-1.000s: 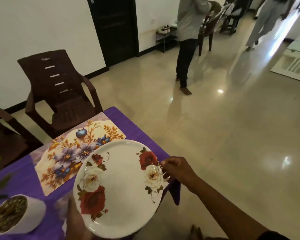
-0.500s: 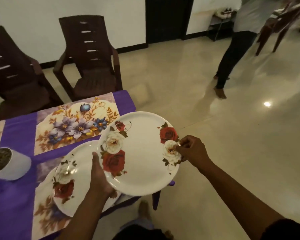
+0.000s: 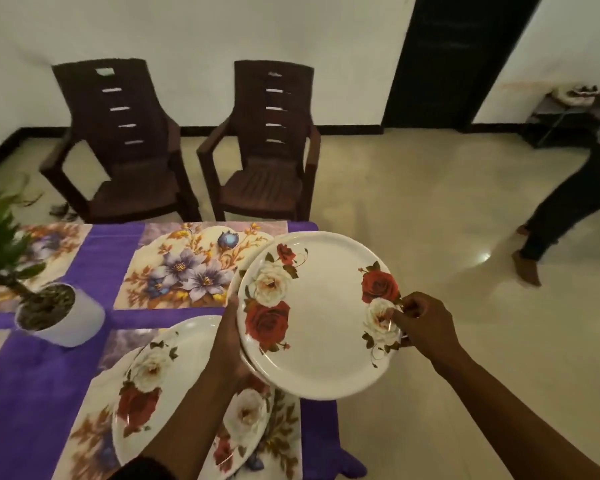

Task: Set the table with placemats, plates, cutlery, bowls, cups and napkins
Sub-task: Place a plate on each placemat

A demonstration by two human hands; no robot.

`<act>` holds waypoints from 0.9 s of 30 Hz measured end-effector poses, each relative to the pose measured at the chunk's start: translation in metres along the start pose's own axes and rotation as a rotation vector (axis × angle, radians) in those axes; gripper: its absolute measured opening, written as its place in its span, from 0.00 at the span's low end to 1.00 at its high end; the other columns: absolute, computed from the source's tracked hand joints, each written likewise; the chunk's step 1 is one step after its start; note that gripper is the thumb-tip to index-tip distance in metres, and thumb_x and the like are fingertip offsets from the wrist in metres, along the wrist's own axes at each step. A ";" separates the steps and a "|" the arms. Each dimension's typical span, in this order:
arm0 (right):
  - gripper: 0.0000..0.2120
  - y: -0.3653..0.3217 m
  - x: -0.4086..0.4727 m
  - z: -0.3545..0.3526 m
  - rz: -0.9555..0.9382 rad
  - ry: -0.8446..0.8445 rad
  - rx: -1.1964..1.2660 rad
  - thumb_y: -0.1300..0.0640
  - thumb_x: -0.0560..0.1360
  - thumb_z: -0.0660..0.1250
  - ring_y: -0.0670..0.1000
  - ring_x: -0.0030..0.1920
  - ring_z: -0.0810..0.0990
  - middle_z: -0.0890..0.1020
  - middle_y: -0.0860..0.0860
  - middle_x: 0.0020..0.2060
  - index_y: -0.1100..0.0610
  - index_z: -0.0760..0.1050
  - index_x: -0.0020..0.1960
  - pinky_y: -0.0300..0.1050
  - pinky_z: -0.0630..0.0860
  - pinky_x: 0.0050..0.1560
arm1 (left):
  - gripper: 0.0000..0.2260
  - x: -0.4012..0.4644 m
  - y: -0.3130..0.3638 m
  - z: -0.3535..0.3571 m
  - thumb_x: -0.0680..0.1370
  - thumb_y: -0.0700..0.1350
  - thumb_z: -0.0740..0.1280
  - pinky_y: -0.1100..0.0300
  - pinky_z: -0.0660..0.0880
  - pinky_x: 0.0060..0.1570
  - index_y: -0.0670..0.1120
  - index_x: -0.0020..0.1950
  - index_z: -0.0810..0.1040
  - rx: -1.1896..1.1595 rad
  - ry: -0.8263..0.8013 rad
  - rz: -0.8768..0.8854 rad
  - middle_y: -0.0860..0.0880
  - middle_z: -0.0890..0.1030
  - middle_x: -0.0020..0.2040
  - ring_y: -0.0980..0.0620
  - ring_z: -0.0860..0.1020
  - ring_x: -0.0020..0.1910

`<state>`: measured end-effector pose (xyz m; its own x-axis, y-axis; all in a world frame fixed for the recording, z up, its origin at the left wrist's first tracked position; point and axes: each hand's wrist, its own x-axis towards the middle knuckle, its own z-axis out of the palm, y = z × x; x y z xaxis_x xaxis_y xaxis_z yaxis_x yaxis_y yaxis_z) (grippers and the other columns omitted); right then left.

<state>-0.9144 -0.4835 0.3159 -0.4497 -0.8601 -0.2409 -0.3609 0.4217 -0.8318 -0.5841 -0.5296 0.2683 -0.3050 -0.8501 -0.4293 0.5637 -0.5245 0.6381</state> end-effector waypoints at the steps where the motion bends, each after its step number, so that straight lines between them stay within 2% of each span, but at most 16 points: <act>1: 0.10 -0.006 0.010 0.000 -0.002 -0.029 -0.001 0.59 0.70 0.80 0.57 0.34 0.86 0.84 0.58 0.37 0.58 0.79 0.42 0.56 0.84 0.30 | 0.24 -0.001 0.003 0.005 0.75 0.70 0.67 0.43 0.83 0.50 0.51 0.52 0.89 0.006 0.041 -0.019 0.46 0.87 0.54 0.44 0.86 0.54; 3: 0.11 -0.027 0.036 0.015 -0.010 -0.172 -0.027 0.59 0.71 0.80 0.58 0.33 0.86 0.85 0.60 0.37 0.61 0.78 0.44 0.56 0.84 0.31 | 0.33 0.002 0.016 -0.001 0.71 0.69 0.73 0.31 0.74 0.64 0.48 0.66 0.83 -0.005 0.088 0.055 0.40 0.80 0.68 0.37 0.78 0.67; 4: 0.12 -0.033 0.041 0.015 0.003 -0.196 -0.016 0.59 0.71 0.80 0.58 0.33 0.86 0.85 0.60 0.37 0.62 0.78 0.44 0.56 0.84 0.31 | 0.35 0.003 0.024 0.004 0.73 0.69 0.71 0.29 0.70 0.68 0.48 0.72 0.79 -0.018 0.085 0.090 0.38 0.76 0.73 0.34 0.74 0.71; 6: 0.12 -0.055 0.062 0.027 0.000 -0.260 0.011 0.60 0.72 0.79 0.59 0.33 0.87 0.85 0.61 0.37 0.64 0.77 0.46 0.54 0.84 0.31 | 0.35 0.011 0.036 -0.008 0.80 0.71 0.59 0.31 0.71 0.67 0.48 0.76 0.73 -0.079 0.139 0.110 0.37 0.72 0.76 0.33 0.73 0.73; 8: 0.11 -0.082 0.083 0.047 -0.033 -0.366 0.010 0.61 0.73 0.78 0.59 0.34 0.87 0.85 0.61 0.38 0.64 0.78 0.47 0.53 0.83 0.32 | 0.36 0.011 0.049 -0.016 0.81 0.72 0.53 0.33 0.73 0.66 0.48 0.77 0.73 -0.150 0.140 0.136 0.37 0.72 0.75 0.33 0.73 0.73; 10: 0.09 -0.100 0.100 0.066 -0.060 -0.494 0.033 0.62 0.73 0.77 0.59 0.37 0.88 0.86 0.60 0.39 0.64 0.80 0.50 0.52 0.84 0.33 | 0.36 0.007 0.055 -0.025 0.81 0.72 0.52 0.32 0.71 0.67 0.48 0.77 0.72 -0.231 0.168 0.136 0.37 0.72 0.75 0.33 0.72 0.73; 12: 0.08 -0.110 0.116 0.080 -0.095 -0.621 0.043 0.63 0.74 0.76 0.57 0.39 0.88 0.87 0.59 0.41 0.62 0.82 0.52 0.50 0.83 0.33 | 0.38 0.004 0.050 -0.035 0.80 0.73 0.51 0.30 0.66 0.71 0.48 0.79 0.70 -0.274 0.239 0.160 0.36 0.70 0.77 0.32 0.70 0.75; 14: 0.09 -0.120 0.133 0.092 -0.113 -0.694 0.049 0.64 0.75 0.75 0.57 0.39 0.88 0.87 0.59 0.43 0.62 0.83 0.54 0.48 0.83 0.32 | 0.39 -0.001 0.045 -0.032 0.79 0.74 0.52 0.30 0.65 0.72 0.48 0.79 0.70 -0.328 0.333 0.248 0.37 0.70 0.77 0.32 0.69 0.75; 17: 0.10 -0.126 0.156 0.105 -0.139 -0.816 0.033 0.67 0.76 0.73 0.60 0.42 0.88 0.87 0.62 0.46 0.65 0.83 0.57 0.52 0.84 0.37 | 0.36 -0.011 0.032 -0.014 0.76 0.74 0.63 0.30 0.69 0.69 0.52 0.75 0.75 -0.338 0.419 0.392 0.40 0.74 0.75 0.34 0.73 0.72; 19: 0.09 -0.125 0.171 0.107 -0.162 -0.896 0.007 0.67 0.77 0.72 0.63 0.45 0.87 0.87 0.63 0.47 0.65 0.83 0.57 0.55 0.84 0.42 | 0.35 -0.016 0.013 -0.002 0.67 0.74 0.73 0.32 0.76 0.61 0.55 0.68 0.82 -0.358 0.537 0.468 0.42 0.80 0.69 0.35 0.80 0.65; 21: 0.09 -0.124 0.188 0.105 -0.166 -0.945 -0.002 0.69 0.77 0.71 0.64 0.46 0.87 0.87 0.64 0.47 0.65 0.83 0.57 0.57 0.84 0.44 | 0.36 -0.020 -0.007 0.006 0.66 0.76 0.69 0.35 0.80 0.55 0.57 0.68 0.81 -0.375 0.673 0.560 0.43 0.81 0.68 0.36 0.82 0.63; 23: 0.09 -0.120 0.205 0.099 -0.146 -0.985 -0.022 0.69 0.77 0.70 0.63 0.45 0.87 0.87 0.62 0.46 0.65 0.83 0.56 0.58 0.84 0.44 | 0.38 -0.021 -0.028 0.019 0.71 0.77 0.65 0.34 0.78 0.59 0.58 0.74 0.76 -0.380 0.735 0.635 0.44 0.79 0.71 0.37 0.80 0.66; 25: 0.07 -0.116 0.222 0.096 -0.121 -1.009 -0.037 0.68 0.77 0.70 0.60 0.45 0.88 0.87 0.61 0.45 0.64 0.84 0.54 0.58 0.85 0.44 | 0.40 -0.025 -0.043 0.031 0.69 0.79 0.65 0.32 0.77 0.60 0.59 0.75 0.74 -0.435 0.849 0.629 0.46 0.79 0.70 0.36 0.78 0.68; 27: 0.06 -0.116 0.238 0.096 -0.099 -1.021 -0.033 0.67 0.78 0.71 0.60 0.43 0.88 0.88 0.60 0.45 0.64 0.84 0.54 0.56 0.85 0.42 | 0.40 -0.027 -0.055 0.038 0.67 0.80 0.64 0.38 0.80 0.56 0.60 0.73 0.75 -0.487 0.986 0.632 0.48 0.81 0.69 0.40 0.79 0.66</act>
<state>-0.9011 -0.7643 0.3070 0.4876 -0.7187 -0.4957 -0.3882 0.3301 -0.8604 -0.6358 -0.4792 0.2695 0.7000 -0.4391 -0.5632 0.6891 0.2082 0.6942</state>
